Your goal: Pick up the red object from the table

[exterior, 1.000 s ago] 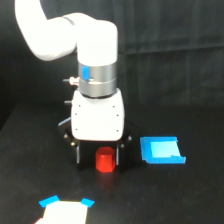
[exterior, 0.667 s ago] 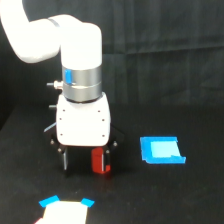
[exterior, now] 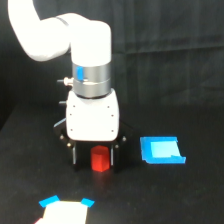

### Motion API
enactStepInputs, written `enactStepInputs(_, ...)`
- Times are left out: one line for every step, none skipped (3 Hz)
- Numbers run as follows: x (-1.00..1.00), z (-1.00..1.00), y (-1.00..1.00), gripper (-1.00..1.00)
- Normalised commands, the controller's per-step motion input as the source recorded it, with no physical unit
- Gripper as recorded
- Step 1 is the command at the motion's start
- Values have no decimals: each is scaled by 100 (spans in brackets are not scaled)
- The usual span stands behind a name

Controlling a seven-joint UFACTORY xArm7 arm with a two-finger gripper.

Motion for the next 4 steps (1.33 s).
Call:
enactStepInputs(13, -1, 4, -97)
enactStepInputs(46, -18, 38, -100)
enactStepInputs(57, -43, 9, -64)
enactStepInputs(100, -38, 77, 93)
